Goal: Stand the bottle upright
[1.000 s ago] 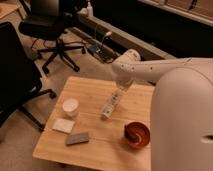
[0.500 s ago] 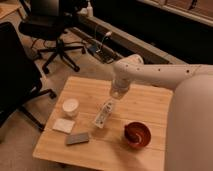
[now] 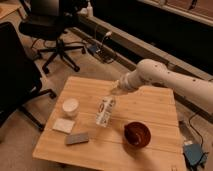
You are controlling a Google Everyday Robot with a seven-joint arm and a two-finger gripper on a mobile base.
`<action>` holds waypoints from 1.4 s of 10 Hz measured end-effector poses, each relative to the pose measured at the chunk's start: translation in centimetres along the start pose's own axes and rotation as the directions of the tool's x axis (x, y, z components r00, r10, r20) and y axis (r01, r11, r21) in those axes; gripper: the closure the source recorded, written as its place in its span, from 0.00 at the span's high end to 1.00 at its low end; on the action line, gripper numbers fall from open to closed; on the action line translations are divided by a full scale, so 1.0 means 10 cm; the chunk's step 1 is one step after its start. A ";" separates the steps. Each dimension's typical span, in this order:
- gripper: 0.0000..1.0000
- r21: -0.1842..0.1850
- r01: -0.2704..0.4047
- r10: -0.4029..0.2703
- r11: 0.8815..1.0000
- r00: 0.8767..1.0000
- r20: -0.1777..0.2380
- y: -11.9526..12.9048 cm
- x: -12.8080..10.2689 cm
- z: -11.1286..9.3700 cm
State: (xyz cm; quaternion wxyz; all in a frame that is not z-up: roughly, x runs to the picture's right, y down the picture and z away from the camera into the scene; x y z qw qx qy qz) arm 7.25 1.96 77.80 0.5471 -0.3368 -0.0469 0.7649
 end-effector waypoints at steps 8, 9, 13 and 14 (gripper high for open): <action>0.00 -0.239 0.305 -0.239 0.922 0.933 0.268 0.10 0.17 -0.28; 0.00 -0.239 0.355 -0.276 0.904 0.910 0.311 0.13 0.21 -0.27; 0.00 -0.128 0.534 -0.413 0.836 0.765 0.493 0.21 0.32 -0.16; 0.00 -0.082 0.565 -0.439 0.821 0.716 0.543 0.23 0.33 -0.14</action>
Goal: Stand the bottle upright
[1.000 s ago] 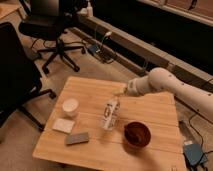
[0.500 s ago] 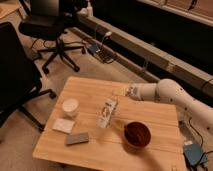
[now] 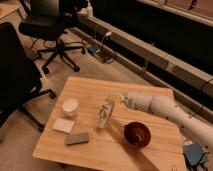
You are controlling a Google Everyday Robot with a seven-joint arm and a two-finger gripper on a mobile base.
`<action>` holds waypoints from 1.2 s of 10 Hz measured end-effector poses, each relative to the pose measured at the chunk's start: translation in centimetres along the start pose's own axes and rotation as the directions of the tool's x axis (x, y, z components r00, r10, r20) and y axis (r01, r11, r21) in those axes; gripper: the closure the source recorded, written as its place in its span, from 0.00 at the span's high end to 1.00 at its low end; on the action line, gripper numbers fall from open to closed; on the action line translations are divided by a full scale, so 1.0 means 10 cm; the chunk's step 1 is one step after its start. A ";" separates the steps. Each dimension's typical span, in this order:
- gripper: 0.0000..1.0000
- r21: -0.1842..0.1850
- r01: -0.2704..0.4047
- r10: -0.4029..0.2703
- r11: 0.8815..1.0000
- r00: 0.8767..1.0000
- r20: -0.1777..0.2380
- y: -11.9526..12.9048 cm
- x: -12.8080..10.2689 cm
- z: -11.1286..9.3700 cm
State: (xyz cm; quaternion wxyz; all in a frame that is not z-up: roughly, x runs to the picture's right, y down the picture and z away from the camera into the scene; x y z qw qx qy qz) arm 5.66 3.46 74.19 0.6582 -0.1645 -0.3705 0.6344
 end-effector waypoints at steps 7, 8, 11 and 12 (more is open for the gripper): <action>0.00 0.350 0.325 -0.455 0.879 0.791 0.408 0.28 0.38 -0.16; 0.00 0.401 0.356 -0.515 0.844 0.743 0.427 0.39 0.45 -0.17; 0.00 0.483 0.413 -0.621 0.772 0.650 0.438 0.87 0.63 -0.07; 0.00 0.496 0.419 -0.633 0.761 0.647 0.424 0.96 0.67 -0.03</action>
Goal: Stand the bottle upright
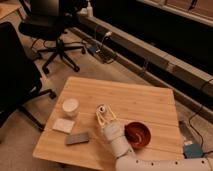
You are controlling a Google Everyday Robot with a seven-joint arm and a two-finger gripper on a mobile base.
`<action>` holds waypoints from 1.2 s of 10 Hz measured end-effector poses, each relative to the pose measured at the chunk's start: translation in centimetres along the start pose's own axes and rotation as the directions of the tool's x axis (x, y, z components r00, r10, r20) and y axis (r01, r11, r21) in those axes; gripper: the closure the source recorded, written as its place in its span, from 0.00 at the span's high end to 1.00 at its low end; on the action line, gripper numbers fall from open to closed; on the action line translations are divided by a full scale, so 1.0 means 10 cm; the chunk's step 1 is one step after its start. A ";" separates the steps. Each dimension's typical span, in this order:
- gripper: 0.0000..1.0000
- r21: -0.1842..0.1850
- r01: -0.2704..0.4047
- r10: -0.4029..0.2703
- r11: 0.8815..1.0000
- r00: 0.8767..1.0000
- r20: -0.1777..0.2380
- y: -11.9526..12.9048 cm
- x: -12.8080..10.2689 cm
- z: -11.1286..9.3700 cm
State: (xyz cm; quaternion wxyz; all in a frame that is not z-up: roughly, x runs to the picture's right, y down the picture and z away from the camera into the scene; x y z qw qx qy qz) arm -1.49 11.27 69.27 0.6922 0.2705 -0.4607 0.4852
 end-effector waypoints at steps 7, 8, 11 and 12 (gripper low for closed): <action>0.00 0.141 0.108 -0.058 0.984 0.946 -0.320 0.29 0.09 0.37; 0.00 0.155 0.072 -0.009 0.985 0.929 -0.371 0.31 0.11 0.42; 0.00 0.268 -0.146 0.278 0.952 0.775 -0.568 0.20 0.17 0.60; 0.00 0.314 -0.231 0.383 0.921 0.689 -0.615 0.13 0.13 0.67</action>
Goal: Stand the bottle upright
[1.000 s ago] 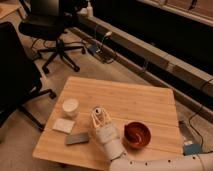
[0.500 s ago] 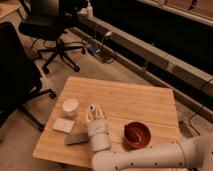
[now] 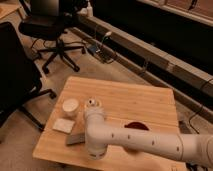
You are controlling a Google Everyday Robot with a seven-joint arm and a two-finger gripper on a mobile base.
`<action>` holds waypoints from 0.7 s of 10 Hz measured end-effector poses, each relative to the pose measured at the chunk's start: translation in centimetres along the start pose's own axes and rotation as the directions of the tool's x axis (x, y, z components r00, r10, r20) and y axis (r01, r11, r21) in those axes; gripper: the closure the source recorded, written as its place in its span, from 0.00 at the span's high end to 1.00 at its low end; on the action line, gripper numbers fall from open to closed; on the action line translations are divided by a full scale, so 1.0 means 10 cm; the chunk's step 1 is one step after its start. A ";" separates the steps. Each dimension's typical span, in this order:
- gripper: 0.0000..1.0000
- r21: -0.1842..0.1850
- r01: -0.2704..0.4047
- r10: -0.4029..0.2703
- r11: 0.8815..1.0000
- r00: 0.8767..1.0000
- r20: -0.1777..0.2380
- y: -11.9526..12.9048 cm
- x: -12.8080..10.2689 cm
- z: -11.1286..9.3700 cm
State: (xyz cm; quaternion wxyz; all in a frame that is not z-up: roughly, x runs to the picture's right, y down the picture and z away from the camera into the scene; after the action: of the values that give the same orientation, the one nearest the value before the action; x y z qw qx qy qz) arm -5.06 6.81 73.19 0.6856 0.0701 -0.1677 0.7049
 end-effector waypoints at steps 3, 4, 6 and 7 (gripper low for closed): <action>0.00 -0.037 -0.186 0.175 0.982 0.965 -0.197 -0.11 -0.28 0.06; 0.00 -0.039 -0.232 0.217 0.972 0.947 -0.237 -0.18 -0.40 0.08; 0.00 -0.036 -0.275 0.257 0.961 0.930 -0.263 -0.32 -0.57 0.11; 0.00 -0.040 -0.289 0.270 0.956 0.930 -0.250 -0.42 -0.70 0.12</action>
State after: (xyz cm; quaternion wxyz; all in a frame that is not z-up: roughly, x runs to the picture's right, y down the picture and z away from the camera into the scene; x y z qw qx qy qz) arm -0.70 -0.21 72.62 0.5956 -0.0673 -0.1178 0.7917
